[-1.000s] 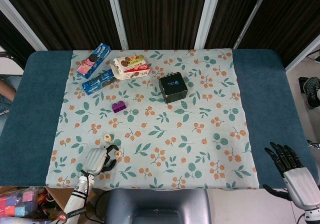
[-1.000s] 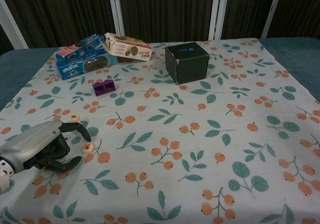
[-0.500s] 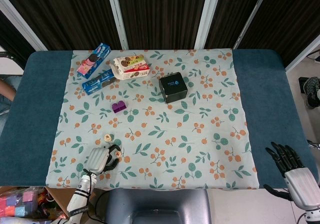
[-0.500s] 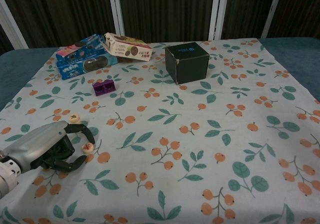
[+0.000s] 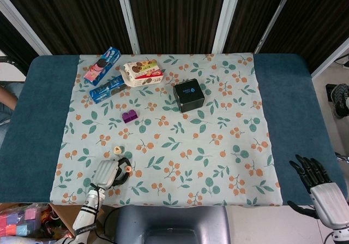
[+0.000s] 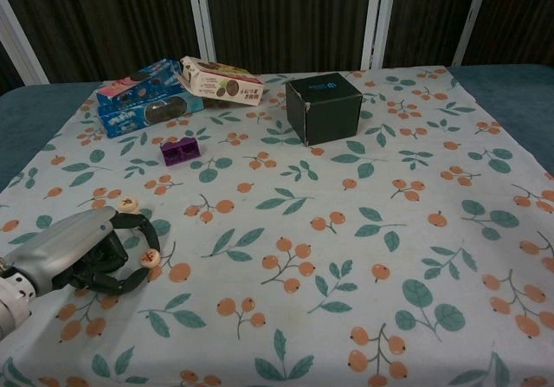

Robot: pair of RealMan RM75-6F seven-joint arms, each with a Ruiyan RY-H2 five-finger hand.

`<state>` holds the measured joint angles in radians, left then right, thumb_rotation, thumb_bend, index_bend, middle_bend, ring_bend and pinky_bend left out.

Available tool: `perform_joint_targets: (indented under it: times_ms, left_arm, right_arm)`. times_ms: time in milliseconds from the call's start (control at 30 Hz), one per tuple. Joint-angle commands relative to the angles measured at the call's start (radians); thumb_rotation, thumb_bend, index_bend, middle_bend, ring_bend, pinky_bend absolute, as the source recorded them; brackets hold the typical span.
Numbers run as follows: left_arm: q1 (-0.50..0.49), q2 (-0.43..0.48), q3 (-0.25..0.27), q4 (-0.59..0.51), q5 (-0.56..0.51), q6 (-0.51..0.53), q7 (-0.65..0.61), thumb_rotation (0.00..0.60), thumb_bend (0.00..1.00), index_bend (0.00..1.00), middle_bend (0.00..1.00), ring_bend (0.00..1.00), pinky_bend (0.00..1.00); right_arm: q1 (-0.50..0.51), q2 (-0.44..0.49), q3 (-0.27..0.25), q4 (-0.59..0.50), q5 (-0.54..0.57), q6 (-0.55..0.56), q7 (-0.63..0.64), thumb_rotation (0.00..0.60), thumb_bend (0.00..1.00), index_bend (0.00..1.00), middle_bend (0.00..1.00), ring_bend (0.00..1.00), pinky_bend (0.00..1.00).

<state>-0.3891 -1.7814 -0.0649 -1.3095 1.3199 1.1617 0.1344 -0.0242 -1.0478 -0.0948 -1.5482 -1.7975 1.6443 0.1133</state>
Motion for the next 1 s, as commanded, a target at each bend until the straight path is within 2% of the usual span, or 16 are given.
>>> perform_joint_targets:
  times_ms: [33, 300, 633, 800, 1000]
  left_arm:
    - [0.001, 0.002, -0.001, -0.004, 0.002, 0.002, 0.0, 0.6, 0.41, 0.49, 1.0, 1.0, 1.0]
    - [0.0, 0.039, -0.032, -0.061, 0.013, 0.032, -0.019, 0.6, 0.41, 0.5, 1.0, 1.0, 1.0]
    - [-0.03, 0.124, -0.143, -0.166, -0.048, 0.045, -0.003, 0.6, 0.4, 0.5, 1.0, 1.0, 1.0]
    - [-0.055, 0.107, -0.168, -0.127, -0.098, 0.023, 0.039, 0.6, 0.41, 0.5, 1.0, 1.0, 1.0]
    - [-0.067, 0.096, -0.169, -0.101, -0.132, 0.002, 0.047, 0.6, 0.4, 0.49, 1.0, 1.0, 1.0]
  right_arm:
    - [0.0, 0.0, 0.0, 0.0, 0.0, 0.0, 0.001, 0.6, 0.14, 0.0, 0.0, 0.0, 0.0]
    - [0.001, 0.0, 0.0, 0.0, 0.0, -0.001, 0.001, 0.6, 0.14, 0.0, 0.0, 0.0, 0.0]
    - [0.001, -0.001, -0.001, 0.0, -0.001, -0.005, -0.004, 0.6, 0.14, 0.0, 0.0, 0.0, 0.0]
    - [0.002, -0.003, -0.001, -0.003, 0.0, -0.008, -0.009, 0.6, 0.14, 0.0, 0.0, 0.0, 0.0]
    - [0.002, -0.001, 0.002, -0.002, 0.006, -0.008, -0.003, 0.6, 0.14, 0.0, 0.0, 0.0, 0.0]
